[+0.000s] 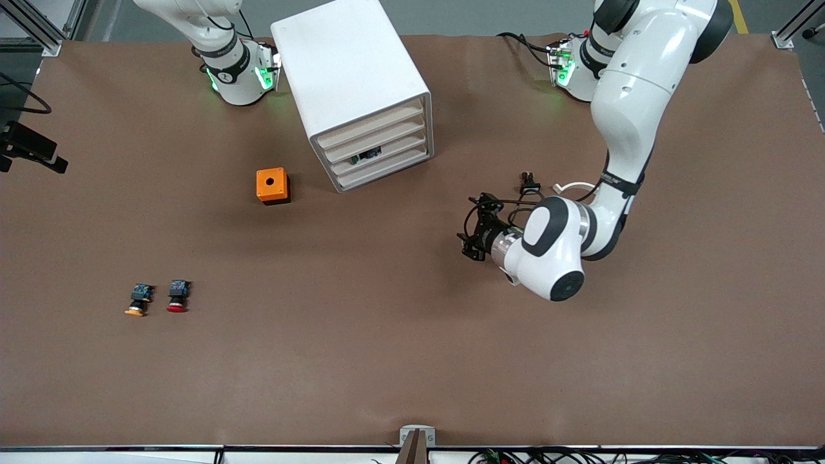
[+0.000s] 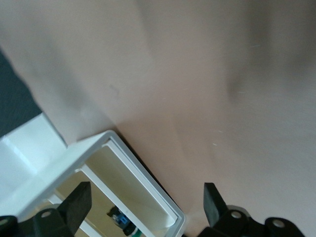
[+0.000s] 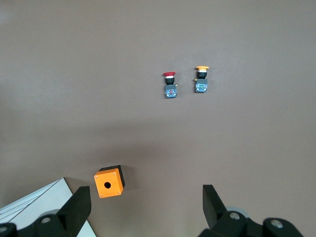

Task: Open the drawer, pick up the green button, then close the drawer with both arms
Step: 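Grasp the drawer front of the white cabinet with the left gripper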

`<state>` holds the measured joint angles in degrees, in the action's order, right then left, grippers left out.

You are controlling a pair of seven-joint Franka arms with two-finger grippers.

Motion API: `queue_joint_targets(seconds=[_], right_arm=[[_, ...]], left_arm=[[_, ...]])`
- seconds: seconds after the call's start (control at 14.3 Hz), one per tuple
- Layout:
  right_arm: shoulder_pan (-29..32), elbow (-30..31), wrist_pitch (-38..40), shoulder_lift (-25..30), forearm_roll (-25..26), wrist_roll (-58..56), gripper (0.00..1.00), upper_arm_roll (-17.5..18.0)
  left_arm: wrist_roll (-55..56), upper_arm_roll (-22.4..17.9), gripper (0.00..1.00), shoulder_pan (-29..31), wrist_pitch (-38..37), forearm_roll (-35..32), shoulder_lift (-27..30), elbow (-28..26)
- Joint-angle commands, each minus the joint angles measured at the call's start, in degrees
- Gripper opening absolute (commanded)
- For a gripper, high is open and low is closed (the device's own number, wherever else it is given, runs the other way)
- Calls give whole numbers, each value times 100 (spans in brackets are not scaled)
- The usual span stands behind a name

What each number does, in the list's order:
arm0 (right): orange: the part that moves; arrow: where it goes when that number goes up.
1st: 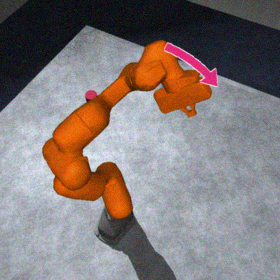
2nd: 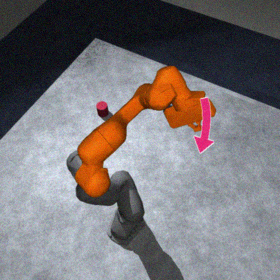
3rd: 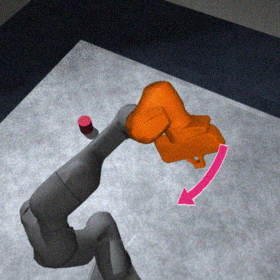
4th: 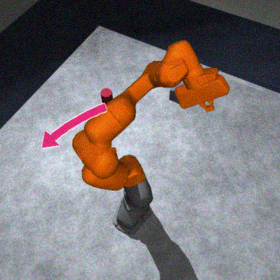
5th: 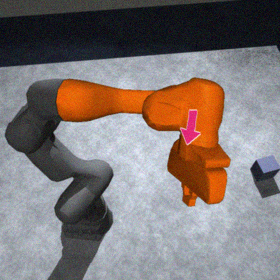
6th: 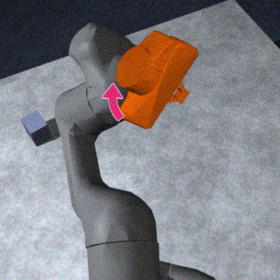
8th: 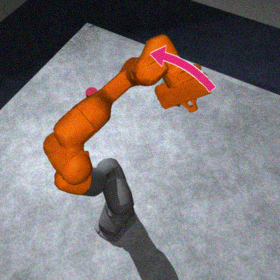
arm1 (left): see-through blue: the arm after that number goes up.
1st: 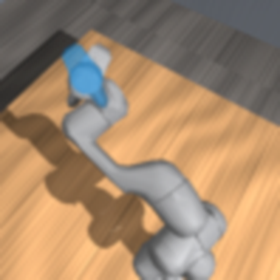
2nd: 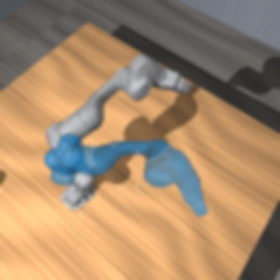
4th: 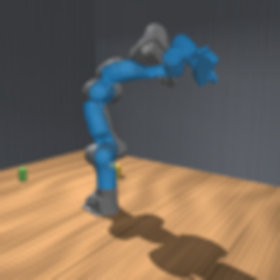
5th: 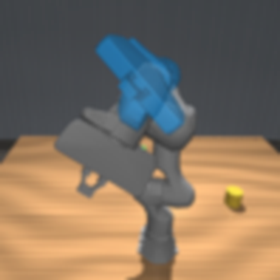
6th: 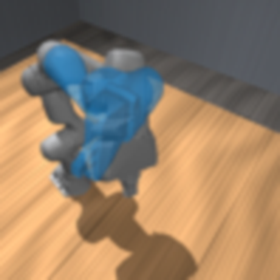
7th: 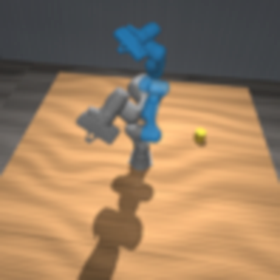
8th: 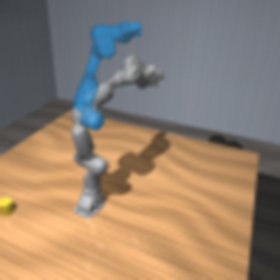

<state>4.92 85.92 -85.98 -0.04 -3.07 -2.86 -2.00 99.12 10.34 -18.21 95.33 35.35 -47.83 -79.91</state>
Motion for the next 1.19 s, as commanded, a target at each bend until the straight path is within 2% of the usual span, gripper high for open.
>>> queue_joint_targets(seconds=[0.0,0.28,0.49,0.56,0.7,0.77,0.98,1.12], right_arm=[[96,-23,55,57,-114,22,100,51],[105,-23,55,57,-106,22,100,51],[88,-23,20,57,-114,57,100,59],[88,-23,28,57,-114,57,100,59],[79,-6,55,57,-114,75,100,59],[53,12,63,57,-114,249,100,85],[-245,21,116,57,-132,1268,100,112],[-474,30,169,57,-132,2118,100,112]], left_arm=[[991,134,100,1,-32,418,-340,169],[1872,442,100,-16,-242,666,-569,160],[2075,609,100,-34,-786,1253,-710,160],[2215,635,84,-95,-857,1264,-762,160],[2409,644,65,-122,-858,1395,-885,160],[2419,662,59,-122,-858,1491,-921,160],[2427,662,50,-183,-858,1772,-1035,160],[2436,662,50,-314,-858,1879,-1105,160]])
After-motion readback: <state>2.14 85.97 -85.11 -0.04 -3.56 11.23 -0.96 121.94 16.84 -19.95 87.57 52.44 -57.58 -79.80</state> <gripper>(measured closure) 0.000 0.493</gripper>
